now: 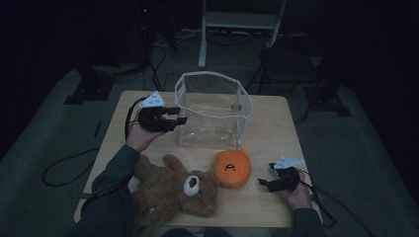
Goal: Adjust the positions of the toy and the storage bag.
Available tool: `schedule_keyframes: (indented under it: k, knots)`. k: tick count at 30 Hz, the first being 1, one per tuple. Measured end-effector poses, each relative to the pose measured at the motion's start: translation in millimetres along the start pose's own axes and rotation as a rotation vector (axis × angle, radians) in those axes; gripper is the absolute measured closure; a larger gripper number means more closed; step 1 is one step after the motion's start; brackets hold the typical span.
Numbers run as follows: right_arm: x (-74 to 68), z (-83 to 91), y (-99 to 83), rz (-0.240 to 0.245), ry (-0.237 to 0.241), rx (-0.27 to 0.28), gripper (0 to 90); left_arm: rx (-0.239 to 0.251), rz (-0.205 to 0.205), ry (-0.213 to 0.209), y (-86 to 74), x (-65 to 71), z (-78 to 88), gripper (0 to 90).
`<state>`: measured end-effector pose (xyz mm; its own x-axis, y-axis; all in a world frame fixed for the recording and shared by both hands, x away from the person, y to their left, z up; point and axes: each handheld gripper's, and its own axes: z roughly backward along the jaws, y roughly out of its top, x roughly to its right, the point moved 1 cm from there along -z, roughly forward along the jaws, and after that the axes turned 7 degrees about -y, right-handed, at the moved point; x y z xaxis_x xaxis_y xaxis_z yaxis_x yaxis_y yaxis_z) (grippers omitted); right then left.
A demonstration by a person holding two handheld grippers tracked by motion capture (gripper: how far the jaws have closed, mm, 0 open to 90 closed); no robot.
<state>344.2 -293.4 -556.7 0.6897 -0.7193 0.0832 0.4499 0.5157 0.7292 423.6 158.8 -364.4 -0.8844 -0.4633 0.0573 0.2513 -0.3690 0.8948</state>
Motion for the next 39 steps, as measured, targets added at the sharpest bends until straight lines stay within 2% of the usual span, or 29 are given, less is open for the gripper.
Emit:
schedule_keyframes:
  k: [3, 8, 11, 13, 15, 18, 21, 22, 25, 26, 32, 35, 39]
  knots:
    - [0.1, 0.0, 0.0, 0.001, 0.000, 0.000, 14.8, -0.002, -0.017, -0.005, 5.7, 1.7, -3.7, 51.0]
    - [0.0, 0.1, 0.0, -0.002, 0.000, -0.001, 14.8, -0.031, -0.055, -0.026, 21.4, 8.5, -21.9, 51.2]
    - [0.0, 0.1, 0.0, -0.001, 0.000, -0.001, 14.8, -0.040, -0.069, -0.045, 26.1, 14.9, -32.8, 51.1]
    - [0.1, 0.0, 0.0, -0.001, -0.001, -0.001, 14.8, -0.040, -0.069, -0.045, 26.1, 14.9, -32.8, 51.1]
    - [0.1, 0.0, 0.0, 0.000, -0.001, 0.000, 14.8, -0.074, -0.089, -0.057, 32.6, 20.9, -52.8, 51.1]
    - [0.1, 0.0, 0.0, 0.000, -0.001, 0.000, 14.8, -0.084, -0.087, -0.059, 34.9, 21.2, -59.7, 51.1]
    - [0.1, 0.0, 0.0, 0.000, -0.001, 0.000, 14.8, -0.087, -0.082, -0.081, 37.4, 20.9, -68.1, 50.8]
    - [0.0, 0.0, 0.0, 0.000, -0.001, 0.000, 14.8, -0.086, -0.078, -0.101, 38.2, 20.8, -72.9, 50.4]
    - [-0.1, 0.1, -0.1, -0.001, -0.001, -0.001, 14.8, -0.097, -0.070, -0.111, 37.4, 21.5, -78.1, 50.5]
    - [-0.2, 0.1, -0.1, -0.002, -0.001, -0.001, 14.8, -0.131, -0.067, -0.111, 34.9, 22.6, -84.1, 50.5]
    - [-0.2, 0.1, -0.1, -0.001, -0.002, -0.001, 14.8, -0.161, -0.071, -0.098, 34.3, 25.4, -89.8, 52.5]
    - [-0.4, 0.1, -0.1, -0.003, -0.002, -0.001, 14.8, -0.180, -0.095, -0.076, 32.9, 28.2, -92.6, 60.4]
    - [-0.4, 0.1, -0.1, -0.003, -0.002, 0.000, 14.8, -0.188, -0.098, -0.119, 30.2, 28.9, -91.1, 78.9]
